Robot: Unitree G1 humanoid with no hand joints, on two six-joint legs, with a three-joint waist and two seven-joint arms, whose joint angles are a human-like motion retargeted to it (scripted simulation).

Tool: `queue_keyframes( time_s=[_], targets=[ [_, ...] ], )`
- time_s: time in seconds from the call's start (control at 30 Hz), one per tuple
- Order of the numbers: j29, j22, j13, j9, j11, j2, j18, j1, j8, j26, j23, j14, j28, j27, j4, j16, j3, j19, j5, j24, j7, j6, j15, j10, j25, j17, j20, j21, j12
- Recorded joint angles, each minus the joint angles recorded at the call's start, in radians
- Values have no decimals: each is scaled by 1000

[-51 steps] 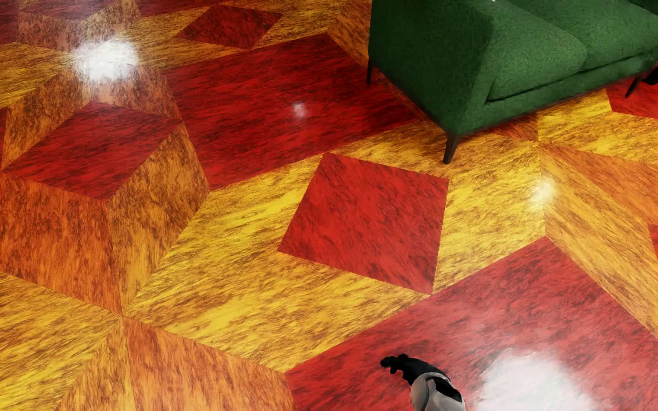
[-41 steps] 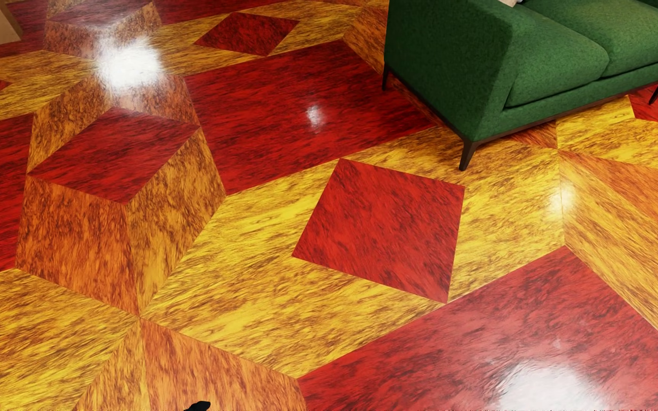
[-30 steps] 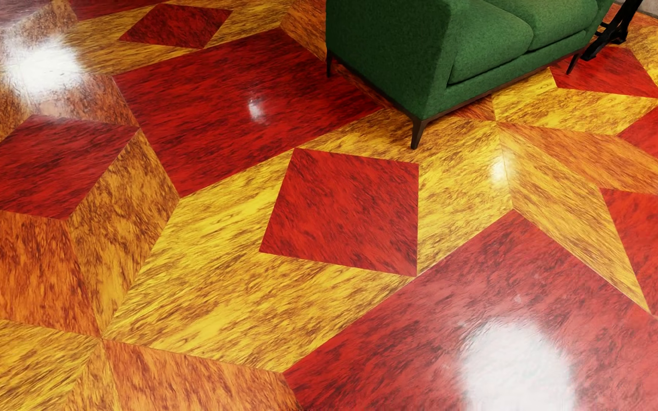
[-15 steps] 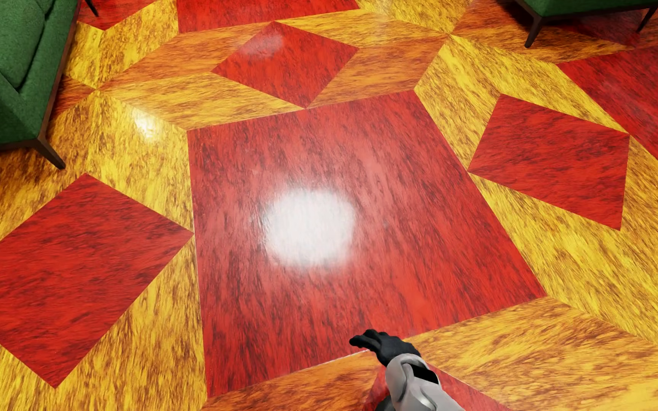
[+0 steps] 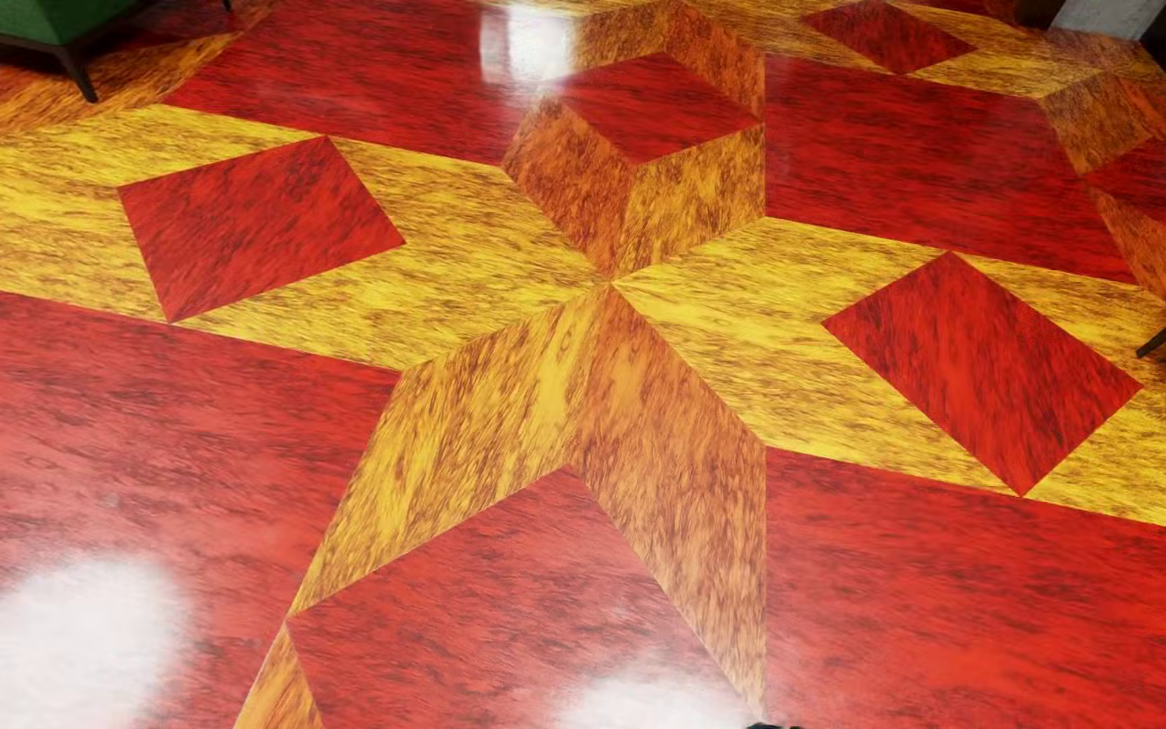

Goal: Head to sofa

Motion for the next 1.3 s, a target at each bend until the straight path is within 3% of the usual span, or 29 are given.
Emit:
queue_keyframes(
  time_s=[0.03, 0.1, 0.13, 0.17, 0.27, 0.37, 0.4, 0.43, 0.47, 0.5, 0.53, 0.57, 0.6, 0.63, 0.67, 0.73, 0.77, 0.83, 0.87, 0.93, 1.0, 1.03, 1.07, 1.1, 1.13, 1.2, 1.23, 1.27, 1.3],
  targets=[
    [12, 23, -3, 4, -16, -18, 6, -48, 82, 14, -53, -22, -36, -34, -37, 2, 8, -26, 71, 24, -245, 8, -17, 30, 5, 10, -6, -27, 12],
    [-44, 101, 11, 8, -38, -50, -126, -121, 239, 49, -166, -17, -124, -76, -220, 3, 18, -70, 181, 108, -677, 19, -35, 131, 17, 32, -50, -108, 10],
    [-58, 125, -1, 9, -44, -68, -164, -147, 319, 67, -208, -28, -170, -92, -321, -8, 19, -85, 225, 140, -798, 23, -41, 186, -8, 28, -57, -107, 8],
    [-56, 126, -31, 9, -46, -82, -178, -179, 401, 77, -234, -43, -199, -97, -394, -23, 20, -98, 268, 160, -838, 27, -46, 238, -46, 19, -56, -90, 11],
    [-58, 72, -160, 12, -37, -104, -136, -301, 656, 21, -252, -42, -148, -88, -443, -54, 31, -126, 390, 208, -660, 44, -74, 313, -126, 10, -88, -60, 50],
    [-184, 54, -207, 11, -46, -57, -106, -397, 880, -12, -215, 68, -152, -68, -491, -32, 53, -148, 481, 223, -510, 52, -107, 182, -83, 28, -156, -112, 57],
    [-223, 54, -197, 9, -54, -28, -156, -409, 939, -10, -199, 131, -178, -60, -522, -15, 57, -152, 497, 225, -494, 51, -117, 85, -61, 28, -174, -132, 48],
    [-254, 52, -175, 7, -61, 6, -242, -406, 992, 0, -181, 190, -188, -51, -554, 4, 60, -152, 507, 226, -508, 50, -128, -21, -42, 27, -180, -148, 40],
    [-266, 49, -142, 4, -65, 41, -150, -398, 1039, 14, -160, 242, -187, -44, -590, 15, 64, -150, 506, 227, -567, 47, -137, -74, -20, 22, -178, -163, 29],
    [-275, 45, -103, 2, -50, 74, 5, -388, 1073, 25, -134, 237, -175, -29, -591, 19, 64, -148, 501, 223, -557, 45, -135, -35, 3, 14, -167, -177, 21],
    [-276, 40, -62, 5, -2, 91, 40, -381, 1096, 36, -95, 179, -139, -6, -577, 12, 65, -143, 494, 209, -535, 43, -113, 40, 28, 6, -138, -189, 10],
    [-288, 41, -13, 11, 74, 95, 30, -359, 1103, 47, -43, 118, -96, 28, -560, 0, 66, -133, 491, 189, -517, 38, -56, 107, 67, 8, -102, -219, -4],
    [-289, 46, 33, 15, 174, 72, 21, -324, 1110, 53, 24, 67, -51, 72, -541, -20, 68, -78, 493, 152, -490, 36, 61, 139, 85, 15, -58, -223, -21],
    [-266, 52, 61, 17, 299, 21, 17, -280, 1137, 58, 97, 32, -24, 107, -524, -39, 69, 153, 494, 118, -449, 36, 176, 137, 86, 15, -35, -209, -39],
    [-182, 69, 83, 18, 468, -62, 12, -227, 1087, 38, 165, 5, -31, 116, -508, -39, 79, 226, 500, 113, -393, 37, 273, 119, 45, -3, -48, -137, -52],
    [6, 108, 145, 25, 757, -257, -1, -123, 1021, -4, 191, -41, -70, 78, -500, -4, 86, 230, 416, 160, -306, 28, 281, 83, -50, -31, -130, 22, -108],
    [27, 133, 197, 29, 840, -349, -9, -72, 980, -10, 156, -58, -92, 50, -510, 21, 75, 238, 328, 198, -282, 20, 256, 61, -42, -45, -174, 17, -149],
    [-65, 184, 314, 34, 860, -496, -31, 12, 869, 13, 60, -90, -133, 44, -547, 52, 30, 73, 194, 261, -269, 3, 234, 17, 57, -5, -260, -123, -249],
    [-128, 199, 374, 33, 793, -543, -41, 42, 815, 20, 12, -108, -146, 23, -562, 61, 2, 30, 169, 286, -276, -3, 217, 9, 104, 30, -295, -195, -300],
    [-197, 205, 478, 28, 530, -589, -54, 80, 720, 14, -64, -157, -154, 4, -593, 55, -48, 21, 167, 303, -310, -11, 212, 20, 140, 108, -347, -293, -393],
    [-195, 180, 534, 12, 103, -568, -77, 120, 658, -14, -104, -203, -138, 14, -625, 27, -83, 49, 203, 287, -346, -16, 246, 6, 108, 187, -379, -336, -459],
    [-175, 159, 544, 2, -104, -534, -95, 149, 645, -31, -103, -220, -129, 24, -637, 15, -94, 87, 224, 276, -364, -17, 295, -12, 90, 224, -396, -344, -476],
    [-131, 133, 540, -8, -187, -493, -114, 178, 604, -52, -88, -226, -122, 34, -641, 6, -101, -99, 228, 262, -385, -16, 374, -24, 69, 254, -413, -334, -480],
    [-77, 106, 518, -11, -173, -474, -142, 192, 581, -74, -57, -218, -116, 39, -627, 3, -104, -206, 230, 250, -417, -12, 369, 10, 43, 276, -434, -306, -477],
    [-23, 78, 473, -9, -139, -459, -165, 171, 573, -92, -14, -181, -99, 41, -597, -3, -107, -196, 234, 229, -440, -2, 323, 112, 6, 281, -433, -264, -454],
    [48, 65, 367, 2, -28, -430, -237, 60, 574, -88, 51, 67, -81, 72, -538, -34, -99, -170, 232, 186, -505, 17, 220, 436, -84, 258, -410, -184, -368],
    [56, 81, 324, 5, -11, -398, -225, -28, 552, -73, 38, 173, -136, 66, -527, -25, -86, -168, 227, 202, -570, 23, 180, 616, -124, 240, -432, -158, -352],
    [35, 100, 285, 9, -5, -358, -212, -116, 531, -58, 5, 224, -209, 46, -511, 2, -70, -163, 233, 239, -628, 29, 146, 776, -144, 224, -457, -155, -349],
    [-32, 112, 240, 14, 5, -320, -200, -188, 525, -45, -21, 201, -233, 34, -476, 21, -55, -154, 245, 261, -649, 40, 112, 889, -147, 203, -448, -173, -338]
  ],
)
